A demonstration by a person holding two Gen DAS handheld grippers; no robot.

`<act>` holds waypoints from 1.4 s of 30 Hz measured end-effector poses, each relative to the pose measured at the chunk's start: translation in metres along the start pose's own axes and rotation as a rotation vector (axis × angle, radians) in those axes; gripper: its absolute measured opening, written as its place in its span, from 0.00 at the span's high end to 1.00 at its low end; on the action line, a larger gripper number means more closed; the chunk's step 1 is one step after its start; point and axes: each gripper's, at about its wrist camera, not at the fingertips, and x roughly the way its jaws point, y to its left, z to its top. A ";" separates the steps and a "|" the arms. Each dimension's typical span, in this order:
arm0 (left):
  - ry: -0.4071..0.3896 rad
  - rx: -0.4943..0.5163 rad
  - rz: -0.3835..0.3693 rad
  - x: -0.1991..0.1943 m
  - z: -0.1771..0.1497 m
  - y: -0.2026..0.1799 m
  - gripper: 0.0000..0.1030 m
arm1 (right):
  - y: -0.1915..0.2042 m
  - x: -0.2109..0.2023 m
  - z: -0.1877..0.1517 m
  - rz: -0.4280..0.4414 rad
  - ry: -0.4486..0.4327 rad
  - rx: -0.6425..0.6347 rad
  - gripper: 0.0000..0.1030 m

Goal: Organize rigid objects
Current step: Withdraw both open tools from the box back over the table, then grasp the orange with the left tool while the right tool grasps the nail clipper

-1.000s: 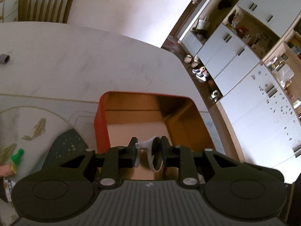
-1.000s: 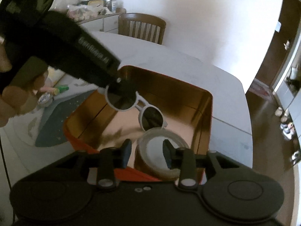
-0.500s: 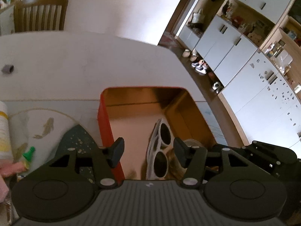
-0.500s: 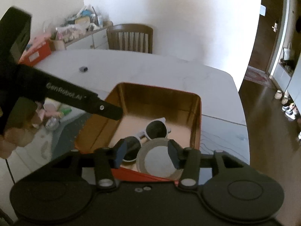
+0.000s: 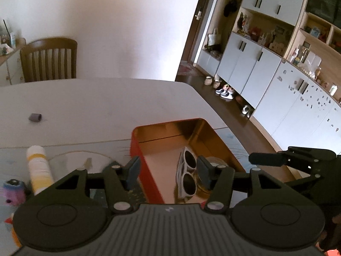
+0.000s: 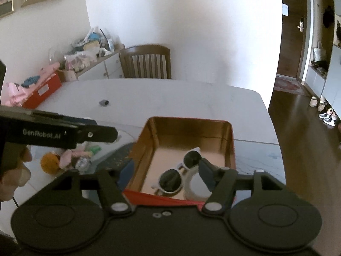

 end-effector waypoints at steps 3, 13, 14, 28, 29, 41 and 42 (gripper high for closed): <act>-0.011 0.031 0.020 -0.015 -0.003 0.006 0.45 | 0.014 -0.004 -0.001 -0.002 -0.008 0.022 0.26; -0.040 0.056 0.048 -0.067 -0.022 0.058 0.33 | 0.077 -0.006 -0.008 -0.004 -0.019 0.071 0.07; -0.047 0.060 0.056 -0.072 -0.024 0.063 0.30 | 0.084 -0.005 -0.008 -0.003 -0.021 0.076 0.06; -0.066 0.037 0.123 -0.113 -0.052 0.150 0.17 | 0.164 0.017 -0.017 0.009 -0.001 0.106 0.00; -0.062 0.034 0.126 -0.114 -0.055 0.156 0.17 | 0.170 0.019 -0.018 0.008 0.003 0.097 0.00; 0.043 0.040 0.100 -0.094 -0.086 0.198 0.17 | 0.225 0.067 -0.036 0.003 0.088 -0.010 0.00; 0.052 0.045 0.092 -0.092 -0.089 0.198 0.17 | 0.228 0.071 -0.038 0.007 0.093 -0.024 0.00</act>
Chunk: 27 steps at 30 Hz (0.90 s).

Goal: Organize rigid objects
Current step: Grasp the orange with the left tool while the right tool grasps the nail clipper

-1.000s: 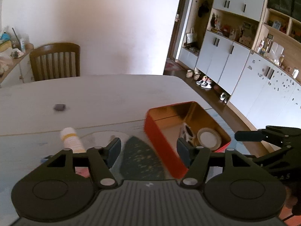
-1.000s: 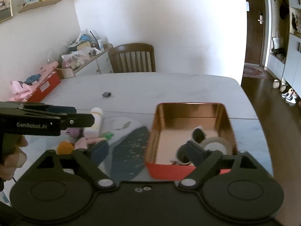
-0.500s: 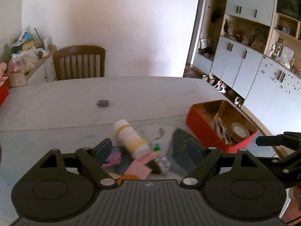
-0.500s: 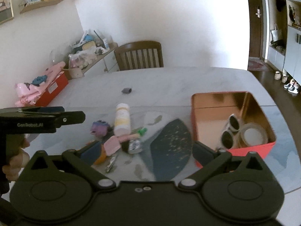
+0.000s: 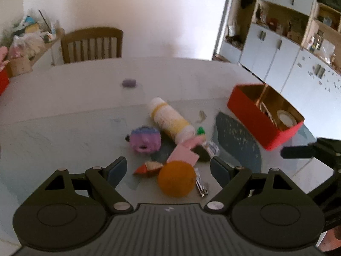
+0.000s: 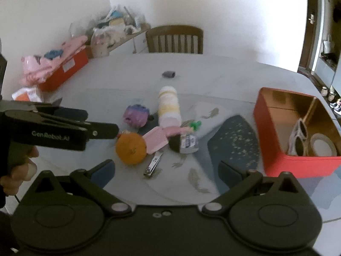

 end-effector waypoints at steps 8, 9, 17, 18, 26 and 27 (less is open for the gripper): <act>0.074 0.003 -0.028 0.026 -0.010 0.002 0.17 | 0.018 0.035 -0.007 0.018 0.053 -0.092 0.10; 0.084 0.002 -0.031 0.031 -0.010 0.003 0.17 | 0.020 0.039 -0.007 0.018 0.055 -0.097 0.12; 0.140 -0.033 -0.058 0.050 -0.011 0.006 0.17 | 0.028 0.064 -0.009 0.019 0.073 -0.134 0.32; 0.145 -0.037 -0.064 0.052 -0.011 0.006 0.17 | 0.029 0.067 -0.008 0.017 0.078 -0.134 0.37; 0.177 -0.085 -0.102 0.061 -0.005 0.006 0.23 | 0.029 0.079 -0.009 0.003 0.084 -0.136 0.53; 0.180 -0.088 -0.101 0.062 -0.004 0.006 0.24 | 0.029 0.078 -0.009 0.003 0.082 -0.141 0.56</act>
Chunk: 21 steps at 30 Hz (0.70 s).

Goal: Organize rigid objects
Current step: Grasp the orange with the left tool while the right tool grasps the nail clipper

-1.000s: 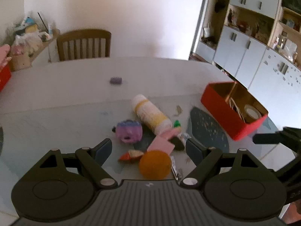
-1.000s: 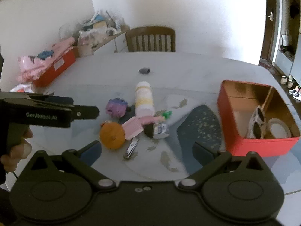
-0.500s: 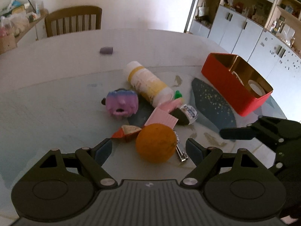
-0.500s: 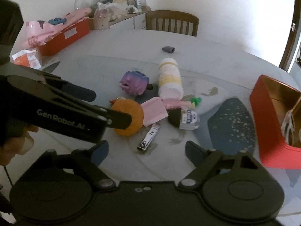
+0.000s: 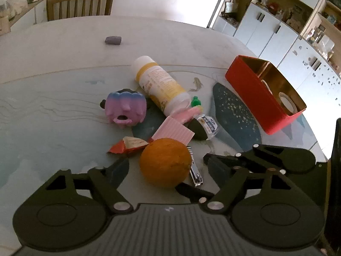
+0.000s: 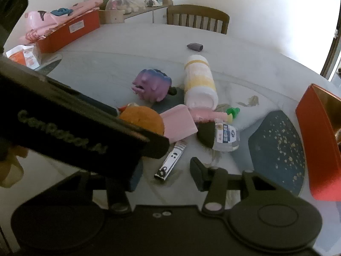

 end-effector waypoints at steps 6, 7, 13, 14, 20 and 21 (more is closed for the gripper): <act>0.019 -0.016 0.008 0.006 0.003 0.001 0.36 | 0.005 -0.002 -0.002 -0.004 -0.006 -0.022 0.73; 0.019 -0.016 0.008 0.006 0.003 0.001 0.36 | 0.004 -0.002 -0.001 -0.008 -0.005 -0.023 0.78; 0.020 -0.024 0.021 0.005 0.003 0.003 0.46 | 0.001 -0.006 -0.003 -0.033 0.001 -0.013 0.89; 0.021 -0.024 0.021 0.005 0.003 0.003 0.47 | 0.000 -0.007 -0.004 -0.039 0.001 -0.009 0.90; 0.018 -0.007 0.042 0.001 -0.002 -0.001 0.47 | -0.008 -0.014 -0.010 -0.062 -0.008 0.020 0.90; 0.022 -0.011 0.044 0.000 -0.003 -0.001 0.47 | -0.009 -0.016 -0.011 -0.065 -0.012 0.028 0.90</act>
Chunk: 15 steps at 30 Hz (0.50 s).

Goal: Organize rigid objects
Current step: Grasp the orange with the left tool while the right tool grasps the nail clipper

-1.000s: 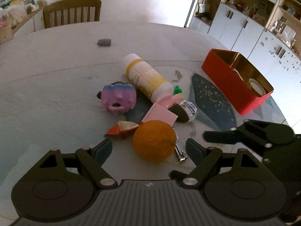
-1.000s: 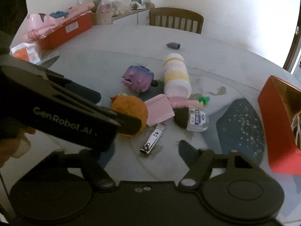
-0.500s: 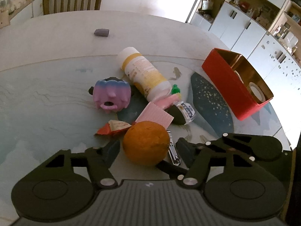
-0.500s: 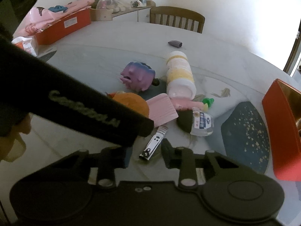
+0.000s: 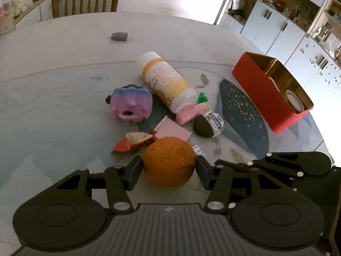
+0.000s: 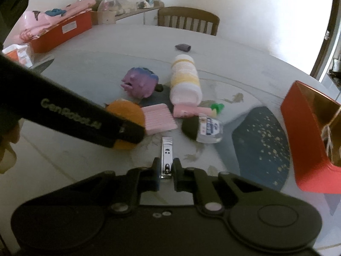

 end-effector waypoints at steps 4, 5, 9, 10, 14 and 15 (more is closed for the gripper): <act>0.000 0.000 0.011 -0.006 -0.005 -0.002 0.48 | -0.009 -0.012 -0.003 -0.014 -0.024 0.036 0.90; -0.003 -0.002 0.010 -0.008 -0.006 -0.002 0.48 | -0.012 -0.015 -0.003 -0.016 -0.028 0.045 0.90; -0.013 -0.005 0.014 -0.016 -0.006 -0.005 0.48 | -0.023 -0.030 -0.006 -0.026 -0.048 0.071 0.90; -0.013 -0.007 0.015 -0.018 -0.006 -0.006 0.48 | -0.025 -0.033 -0.006 -0.028 -0.054 0.071 0.90; -0.021 -0.011 0.016 -0.026 -0.007 -0.012 0.48 | -0.035 -0.048 -0.009 -0.027 -0.075 0.090 0.90; -0.024 -0.010 0.015 -0.028 -0.006 -0.014 0.48 | -0.037 -0.051 -0.009 -0.028 -0.079 0.093 0.90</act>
